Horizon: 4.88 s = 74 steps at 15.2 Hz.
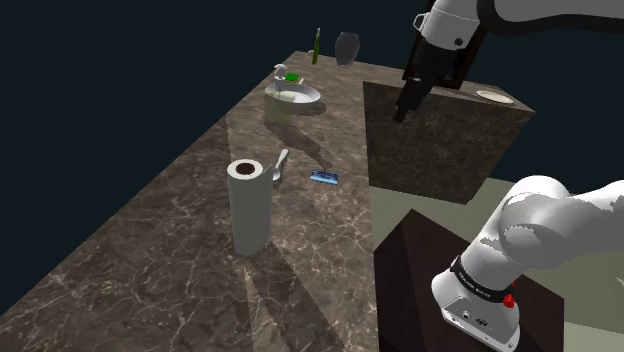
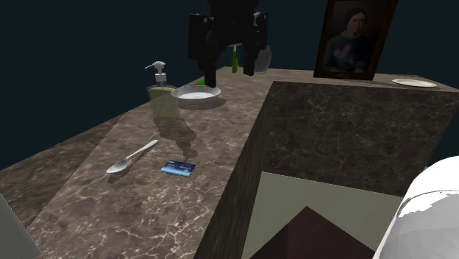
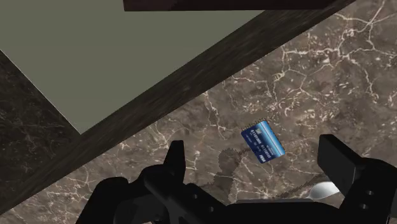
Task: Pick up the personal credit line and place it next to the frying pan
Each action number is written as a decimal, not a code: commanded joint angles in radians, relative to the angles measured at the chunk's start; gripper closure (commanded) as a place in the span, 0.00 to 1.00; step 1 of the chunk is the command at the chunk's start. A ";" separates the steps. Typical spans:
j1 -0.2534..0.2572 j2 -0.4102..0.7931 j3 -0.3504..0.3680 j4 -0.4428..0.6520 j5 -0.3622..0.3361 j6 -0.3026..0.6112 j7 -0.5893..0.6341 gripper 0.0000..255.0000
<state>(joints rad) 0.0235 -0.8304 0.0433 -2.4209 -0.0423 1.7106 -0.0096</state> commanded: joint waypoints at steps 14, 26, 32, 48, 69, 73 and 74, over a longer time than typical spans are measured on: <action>0.176 0.164 -0.226 -0.362 0.087 0.794 -0.383 0.00; 0.881 0.526 -0.816 -0.315 0.542 1.312 -0.978 0.00; 1.096 0.572 -0.996 -0.282 0.664 1.356 -1.078 0.00; 1.096 0.572 -0.997 -0.282 0.664 1.356 -1.078 1.00; 0.543 0.395 -0.505 -0.220 0.261 1.047 -0.684 1.00; 0.613 0.488 -0.652 -0.104 0.336 1.008 -0.829 1.00; 0.633 0.513 -0.690 -0.072 0.362 0.995 -0.867 1.00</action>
<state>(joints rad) 0.6390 -0.3420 -0.6056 -2.5305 0.2968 2.7260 -0.8336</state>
